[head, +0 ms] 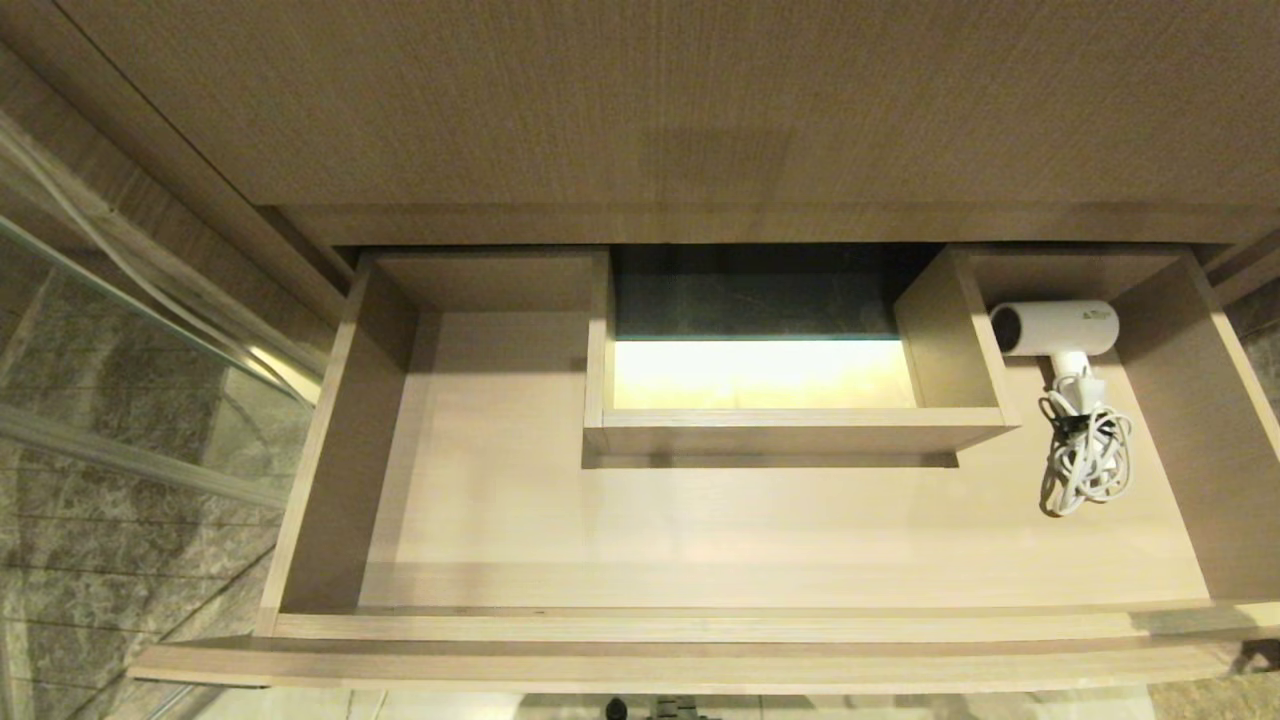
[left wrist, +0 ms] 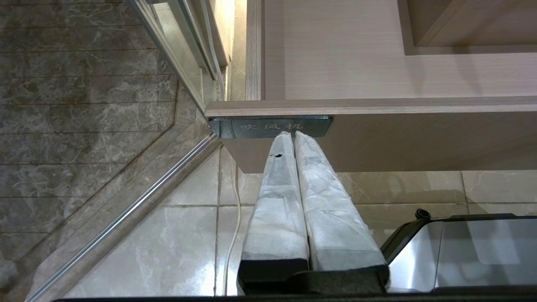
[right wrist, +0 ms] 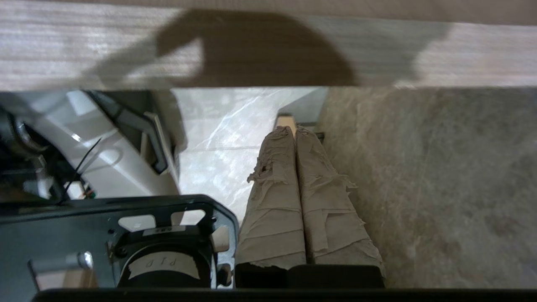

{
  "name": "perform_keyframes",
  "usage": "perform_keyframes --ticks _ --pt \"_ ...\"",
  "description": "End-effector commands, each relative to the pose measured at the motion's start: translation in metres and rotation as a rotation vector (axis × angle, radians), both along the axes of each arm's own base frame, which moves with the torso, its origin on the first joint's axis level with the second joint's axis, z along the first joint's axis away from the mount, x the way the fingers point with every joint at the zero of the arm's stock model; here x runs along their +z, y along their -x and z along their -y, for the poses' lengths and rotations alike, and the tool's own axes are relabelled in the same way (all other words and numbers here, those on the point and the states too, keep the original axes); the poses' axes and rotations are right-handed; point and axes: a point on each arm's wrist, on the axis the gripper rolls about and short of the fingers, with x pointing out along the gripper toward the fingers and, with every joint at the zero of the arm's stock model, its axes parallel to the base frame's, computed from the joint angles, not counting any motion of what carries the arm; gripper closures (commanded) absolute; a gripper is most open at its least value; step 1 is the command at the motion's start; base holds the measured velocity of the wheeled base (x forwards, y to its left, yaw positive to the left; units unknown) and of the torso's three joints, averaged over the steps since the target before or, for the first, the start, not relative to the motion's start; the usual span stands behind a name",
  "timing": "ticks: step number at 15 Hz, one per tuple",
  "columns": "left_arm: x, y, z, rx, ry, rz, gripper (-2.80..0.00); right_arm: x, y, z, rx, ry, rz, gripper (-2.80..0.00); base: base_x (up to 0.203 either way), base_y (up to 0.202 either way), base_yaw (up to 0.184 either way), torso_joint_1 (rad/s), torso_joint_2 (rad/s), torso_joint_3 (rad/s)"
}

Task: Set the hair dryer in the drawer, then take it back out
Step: Close the drawer

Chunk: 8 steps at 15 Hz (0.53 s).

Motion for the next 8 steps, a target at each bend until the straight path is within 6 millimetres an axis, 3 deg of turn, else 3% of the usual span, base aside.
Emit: perform_keyframes --ticks 1,8 --pt "0.000 0.000 0.000 0.001 0.000 0.000 0.00 -0.005 -0.010 0.006 0.003 -0.016 -0.032 0.00 0.000 0.000 0.000 0.000 0.00 0.000" --pt "0.000 0.000 0.000 0.001 0.000 0.000 0.00 0.006 -0.037 0.017 0.025 -0.003 0.212 0.00 0.000 0.000 0.000 0.000 0.00 0.000"
